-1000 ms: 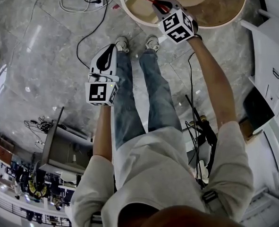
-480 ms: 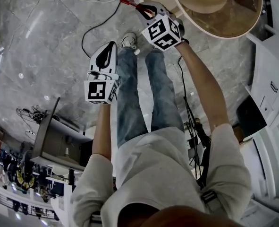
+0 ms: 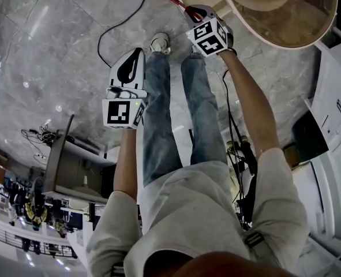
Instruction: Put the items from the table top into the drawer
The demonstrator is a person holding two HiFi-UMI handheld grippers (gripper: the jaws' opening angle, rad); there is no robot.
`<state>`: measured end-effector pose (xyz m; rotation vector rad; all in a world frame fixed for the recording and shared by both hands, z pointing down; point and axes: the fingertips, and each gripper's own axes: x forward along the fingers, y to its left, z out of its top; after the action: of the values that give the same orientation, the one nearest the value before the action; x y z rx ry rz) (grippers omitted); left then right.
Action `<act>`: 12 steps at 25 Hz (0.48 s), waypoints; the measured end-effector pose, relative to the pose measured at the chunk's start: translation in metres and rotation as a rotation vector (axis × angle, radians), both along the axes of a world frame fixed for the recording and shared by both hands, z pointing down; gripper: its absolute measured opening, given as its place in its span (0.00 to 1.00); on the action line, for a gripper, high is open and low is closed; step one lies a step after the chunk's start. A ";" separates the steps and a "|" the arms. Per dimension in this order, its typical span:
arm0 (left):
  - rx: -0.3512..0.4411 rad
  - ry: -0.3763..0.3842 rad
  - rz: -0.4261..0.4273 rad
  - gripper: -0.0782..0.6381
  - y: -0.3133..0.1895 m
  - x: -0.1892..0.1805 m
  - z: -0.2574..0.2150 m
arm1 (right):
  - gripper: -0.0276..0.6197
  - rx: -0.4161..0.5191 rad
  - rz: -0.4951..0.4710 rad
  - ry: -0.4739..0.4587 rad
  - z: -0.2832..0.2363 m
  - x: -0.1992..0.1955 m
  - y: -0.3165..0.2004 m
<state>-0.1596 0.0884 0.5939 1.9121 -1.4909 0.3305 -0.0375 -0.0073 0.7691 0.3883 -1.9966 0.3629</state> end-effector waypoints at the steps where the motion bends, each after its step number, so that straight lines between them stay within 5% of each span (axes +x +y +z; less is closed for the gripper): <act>1: -0.003 0.001 0.001 0.13 -0.002 0.001 0.006 | 0.15 -0.010 0.018 0.020 0.015 0.010 0.000; 12: -0.003 0.002 0.016 0.13 -0.018 0.013 0.074 | 0.15 -0.055 0.129 0.217 0.163 0.080 -0.020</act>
<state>-0.1467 0.0701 0.6674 1.9219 -1.4740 0.3384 0.0425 -0.0272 0.9320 0.5018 -1.7515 0.4372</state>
